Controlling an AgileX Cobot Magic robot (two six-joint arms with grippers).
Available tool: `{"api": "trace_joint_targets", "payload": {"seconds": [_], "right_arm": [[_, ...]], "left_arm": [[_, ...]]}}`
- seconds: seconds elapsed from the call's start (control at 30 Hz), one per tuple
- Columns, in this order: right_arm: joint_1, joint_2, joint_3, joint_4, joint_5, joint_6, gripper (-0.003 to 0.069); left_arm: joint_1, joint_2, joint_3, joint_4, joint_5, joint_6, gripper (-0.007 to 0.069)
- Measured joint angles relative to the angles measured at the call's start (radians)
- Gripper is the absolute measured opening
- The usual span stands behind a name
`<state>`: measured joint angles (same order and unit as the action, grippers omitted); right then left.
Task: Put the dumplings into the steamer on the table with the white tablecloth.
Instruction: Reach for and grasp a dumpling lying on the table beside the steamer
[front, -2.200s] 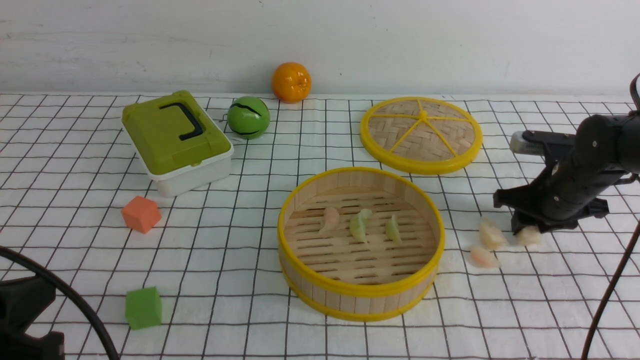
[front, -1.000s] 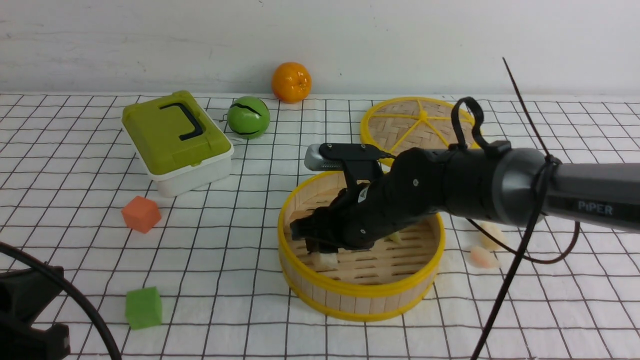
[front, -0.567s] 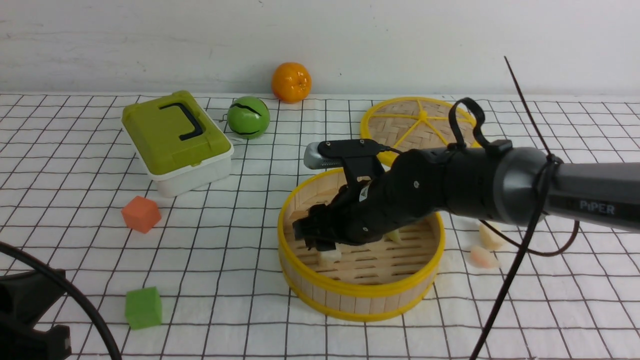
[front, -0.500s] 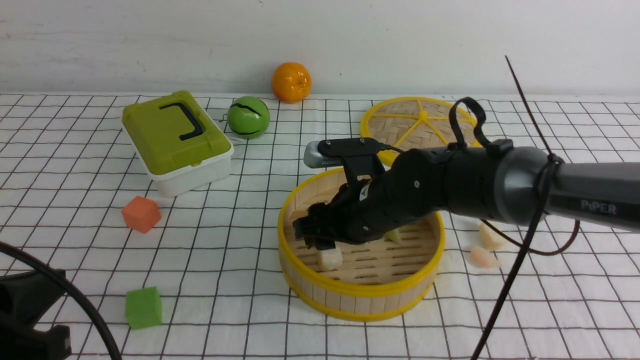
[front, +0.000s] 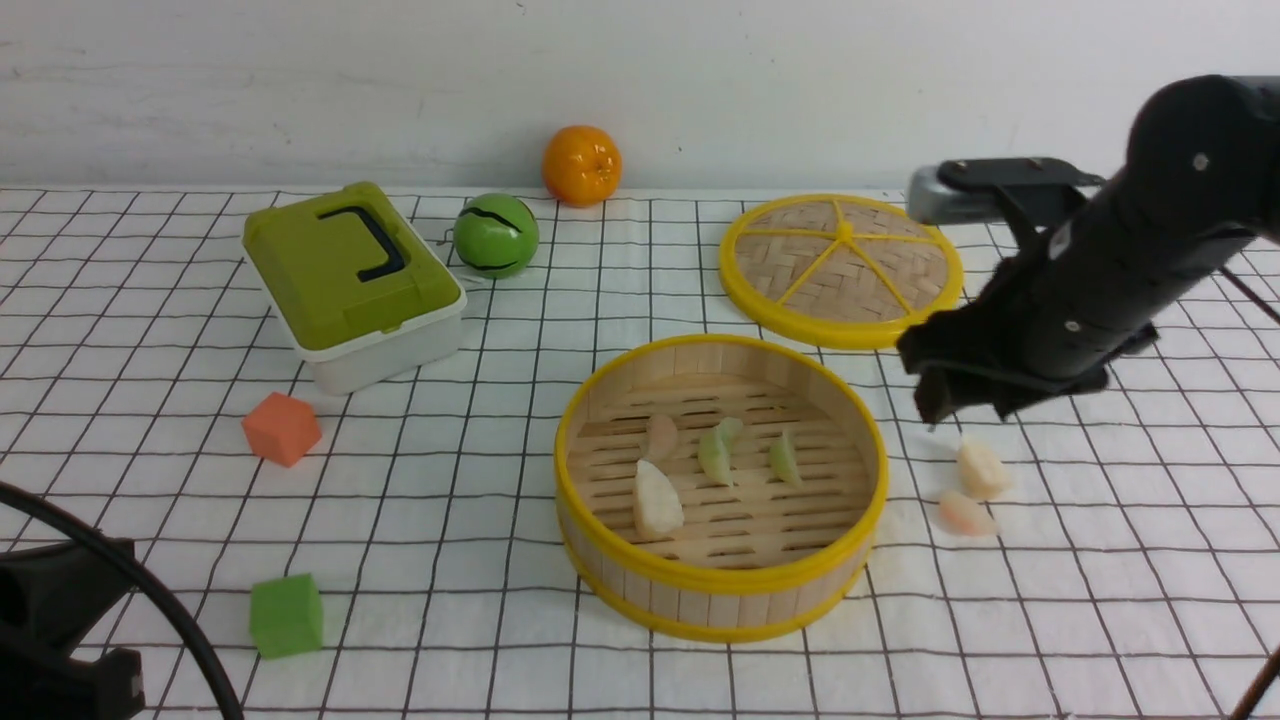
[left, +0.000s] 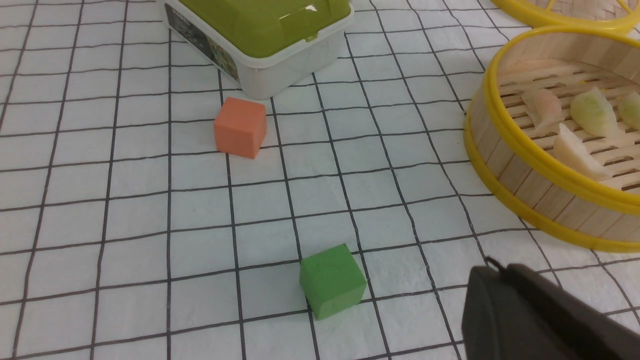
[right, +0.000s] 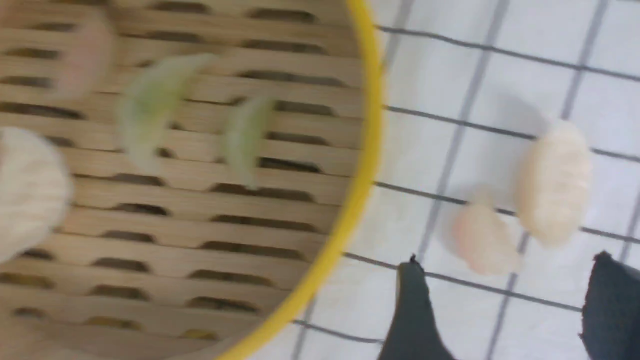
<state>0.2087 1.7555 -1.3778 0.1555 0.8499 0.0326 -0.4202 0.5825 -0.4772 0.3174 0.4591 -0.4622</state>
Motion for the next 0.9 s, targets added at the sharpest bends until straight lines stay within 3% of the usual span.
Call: {"api": "trace_joint_targets", "payload": {"seconds": [0.2,0.63,0.83,0.9], "right_arm": [[-0.041,0.113,0.005,-0.021,-0.131,-0.083,0.0401],[-0.043,0.254,0.0,-0.037,-0.267,-0.048,0.0344],[-0.043,0.255,-0.004,-0.043,-0.251,-0.046,0.0134],[-0.043,0.254,-0.007,-0.044,-0.247,-0.045,0.01]], "left_arm": [[0.0,0.0,0.0,-0.01,0.0,0.0,-0.0011],[0.0,0.0,0.0,-0.012,-0.002,0.0,-0.0005],[0.0,0.0,0.0,-0.012,-0.002,0.0,-0.0004],[0.0,0.0,0.0,-0.012,-0.002,0.0,-0.0002]]}}
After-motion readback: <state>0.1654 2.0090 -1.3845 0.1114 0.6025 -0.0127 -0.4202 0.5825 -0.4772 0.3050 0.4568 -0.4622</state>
